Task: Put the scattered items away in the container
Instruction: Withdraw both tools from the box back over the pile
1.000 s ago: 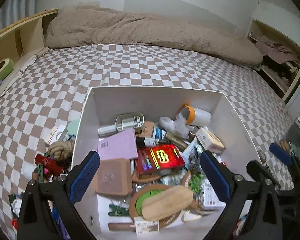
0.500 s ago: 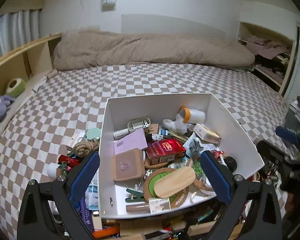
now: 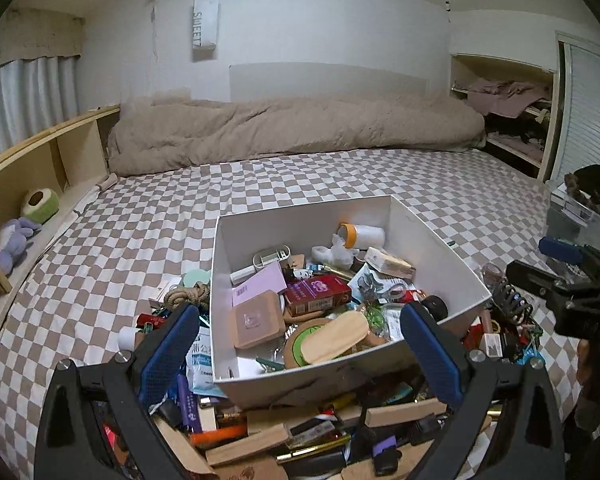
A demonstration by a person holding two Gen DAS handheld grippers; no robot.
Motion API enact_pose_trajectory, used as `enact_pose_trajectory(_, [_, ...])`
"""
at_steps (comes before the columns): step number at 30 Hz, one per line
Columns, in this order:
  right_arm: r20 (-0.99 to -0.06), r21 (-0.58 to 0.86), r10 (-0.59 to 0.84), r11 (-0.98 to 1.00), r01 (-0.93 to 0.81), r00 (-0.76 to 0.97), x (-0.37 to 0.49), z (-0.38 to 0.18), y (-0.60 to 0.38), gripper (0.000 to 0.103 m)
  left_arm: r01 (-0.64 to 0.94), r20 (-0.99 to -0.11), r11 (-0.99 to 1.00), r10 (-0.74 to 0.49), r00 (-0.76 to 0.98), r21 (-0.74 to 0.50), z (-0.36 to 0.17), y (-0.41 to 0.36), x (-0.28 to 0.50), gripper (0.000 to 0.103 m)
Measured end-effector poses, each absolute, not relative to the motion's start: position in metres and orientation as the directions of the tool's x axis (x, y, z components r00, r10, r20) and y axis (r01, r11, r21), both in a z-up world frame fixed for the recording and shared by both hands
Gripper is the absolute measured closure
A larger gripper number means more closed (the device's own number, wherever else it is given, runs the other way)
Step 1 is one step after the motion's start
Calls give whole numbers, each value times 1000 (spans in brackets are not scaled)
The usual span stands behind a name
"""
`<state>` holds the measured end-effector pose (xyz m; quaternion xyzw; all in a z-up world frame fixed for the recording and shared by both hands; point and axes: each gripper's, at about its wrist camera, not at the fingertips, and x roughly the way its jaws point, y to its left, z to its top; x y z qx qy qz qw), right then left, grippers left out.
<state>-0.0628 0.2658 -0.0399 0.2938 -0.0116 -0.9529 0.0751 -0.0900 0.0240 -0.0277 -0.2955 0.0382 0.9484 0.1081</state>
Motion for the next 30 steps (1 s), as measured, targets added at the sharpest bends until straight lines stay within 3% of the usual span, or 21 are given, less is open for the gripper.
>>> enact_pose_trajectory(30, [-521, 78, -166, -986, 147, -837, 4, -48, 292, 3, -204, -567, -979, 155, -809, 24, -39, -11, -36, 2])
